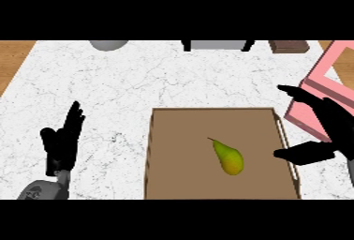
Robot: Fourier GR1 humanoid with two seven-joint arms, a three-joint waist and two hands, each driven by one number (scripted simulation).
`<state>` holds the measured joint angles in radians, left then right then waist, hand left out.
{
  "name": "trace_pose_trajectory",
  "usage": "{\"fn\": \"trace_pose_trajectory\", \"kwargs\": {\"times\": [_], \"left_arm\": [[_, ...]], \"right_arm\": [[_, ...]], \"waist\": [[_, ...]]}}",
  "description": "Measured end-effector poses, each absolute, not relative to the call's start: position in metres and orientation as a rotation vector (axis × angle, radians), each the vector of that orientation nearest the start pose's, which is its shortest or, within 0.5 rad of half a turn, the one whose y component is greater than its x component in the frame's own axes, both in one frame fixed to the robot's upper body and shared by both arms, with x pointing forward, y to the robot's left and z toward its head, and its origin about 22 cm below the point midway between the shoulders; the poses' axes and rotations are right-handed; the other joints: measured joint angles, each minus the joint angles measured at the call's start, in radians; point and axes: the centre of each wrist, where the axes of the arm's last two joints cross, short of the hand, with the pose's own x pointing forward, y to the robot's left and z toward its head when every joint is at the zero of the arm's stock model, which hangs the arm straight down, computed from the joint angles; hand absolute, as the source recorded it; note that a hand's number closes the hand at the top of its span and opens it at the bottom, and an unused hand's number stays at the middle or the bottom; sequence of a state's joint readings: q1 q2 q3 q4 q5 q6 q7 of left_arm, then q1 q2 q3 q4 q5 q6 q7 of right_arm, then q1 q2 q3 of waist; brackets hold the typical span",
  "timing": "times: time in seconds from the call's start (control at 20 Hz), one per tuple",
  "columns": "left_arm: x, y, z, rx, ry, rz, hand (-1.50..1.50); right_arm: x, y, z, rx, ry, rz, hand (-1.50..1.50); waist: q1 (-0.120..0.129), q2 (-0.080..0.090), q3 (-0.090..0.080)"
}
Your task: Pick the pear from the tray and place it in the cardboard box
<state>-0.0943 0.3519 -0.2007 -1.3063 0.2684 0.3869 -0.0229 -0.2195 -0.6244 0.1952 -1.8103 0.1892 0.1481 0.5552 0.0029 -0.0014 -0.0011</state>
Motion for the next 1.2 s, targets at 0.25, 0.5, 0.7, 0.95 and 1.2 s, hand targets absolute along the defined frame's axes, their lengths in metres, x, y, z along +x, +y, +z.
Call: {"fn": "trace_pose_trajectory", "kwargs": {"times": [0.25,0.5,0.7,0.95,1.2], "left_arm": [[0.259,0.275,-0.027,0.302,-1.383,0.058,0.0],[0.261,0.275,-0.025,0.304,-1.387,0.051,0.0],[0.263,0.271,-0.029,0.311,-1.386,0.054,0.0],[0.263,0.272,-0.026,0.307,-1.384,0.058,0.0],[0.259,0.278,-0.032,0.303,-1.382,0.062,0.0]], "right_arm": [[0.275,-0.248,0.159,-0.537,-1.158,0.913,-1.5],[0.29,-0.218,0.17,-0.501,-1.052,1.006,-1.5],[0.293,-0.194,0.165,-0.474,-1.01,1.054,-1.5],[0.299,-0.181,0.155,-0.457,-0.927,1.1,-1.5],[0.3,-0.168,0.143,-0.434,-0.873,1.12,-1.5]], "waist": [[0.003,0.001,0.0],[0.007,0.001,0.0],[0.005,0.001,0.0],[0.005,0.001,0.0],[0.002,0.001,0.0]]}}
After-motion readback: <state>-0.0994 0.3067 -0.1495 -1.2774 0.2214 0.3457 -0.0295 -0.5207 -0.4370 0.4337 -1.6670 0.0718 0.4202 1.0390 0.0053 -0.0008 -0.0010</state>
